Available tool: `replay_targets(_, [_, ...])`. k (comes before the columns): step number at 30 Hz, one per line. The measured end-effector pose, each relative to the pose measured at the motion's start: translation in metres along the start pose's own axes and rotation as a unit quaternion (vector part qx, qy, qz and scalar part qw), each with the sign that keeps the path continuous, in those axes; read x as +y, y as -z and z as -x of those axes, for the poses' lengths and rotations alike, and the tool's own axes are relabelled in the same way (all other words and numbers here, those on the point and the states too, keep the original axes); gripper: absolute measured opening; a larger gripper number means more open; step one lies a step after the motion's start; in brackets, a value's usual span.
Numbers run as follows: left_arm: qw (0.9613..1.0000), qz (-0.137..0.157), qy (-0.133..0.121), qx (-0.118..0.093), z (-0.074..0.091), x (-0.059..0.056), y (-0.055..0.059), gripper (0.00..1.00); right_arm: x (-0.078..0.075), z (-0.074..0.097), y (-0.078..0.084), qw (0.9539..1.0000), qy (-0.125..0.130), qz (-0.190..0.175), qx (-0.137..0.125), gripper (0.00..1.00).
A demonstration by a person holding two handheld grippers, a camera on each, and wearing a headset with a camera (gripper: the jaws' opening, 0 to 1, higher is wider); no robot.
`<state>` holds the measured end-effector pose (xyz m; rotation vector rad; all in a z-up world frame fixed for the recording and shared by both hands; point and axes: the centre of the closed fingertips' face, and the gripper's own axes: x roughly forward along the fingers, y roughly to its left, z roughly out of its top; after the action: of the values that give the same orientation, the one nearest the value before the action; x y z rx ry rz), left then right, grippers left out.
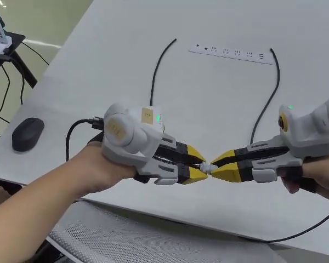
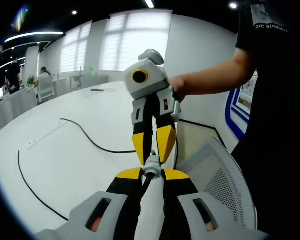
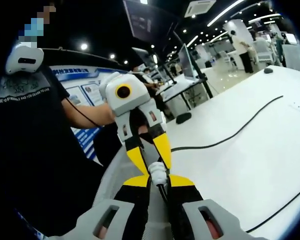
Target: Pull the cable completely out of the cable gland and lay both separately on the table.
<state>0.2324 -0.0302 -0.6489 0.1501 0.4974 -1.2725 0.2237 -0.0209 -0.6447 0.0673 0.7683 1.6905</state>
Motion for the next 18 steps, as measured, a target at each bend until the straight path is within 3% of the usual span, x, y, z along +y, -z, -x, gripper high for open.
replay_targets(6, [1.0,0.003,-0.003,0.003,0.0003,-0.001,0.0008,0.15,0.0017,-0.0013,0.0006,0.9985,0.012,0.05,0.019,0.08])
replay_targets(10, [0.9999,0.013,-0.005,0.003,0.0015,-0.0004,0.0024,0.15,0.0017,-0.0025,0.0015,0.9944,0.03,0.093,0.039,0.08])
replay_targets(16, [0.9997,0.025,-0.006,0.005,0.0024,0.0008,0.006,0.15,0.0023,-0.0037,0.0042,0.981,0.065,0.166,0.076,0.07])
replay_targets(18, [0.9995,0.031,-0.007,0.006,0.0026,0.0012,0.0067,0.15,0.0012,-0.0046,0.0045,0.9734,0.082,0.195,0.088,0.07])
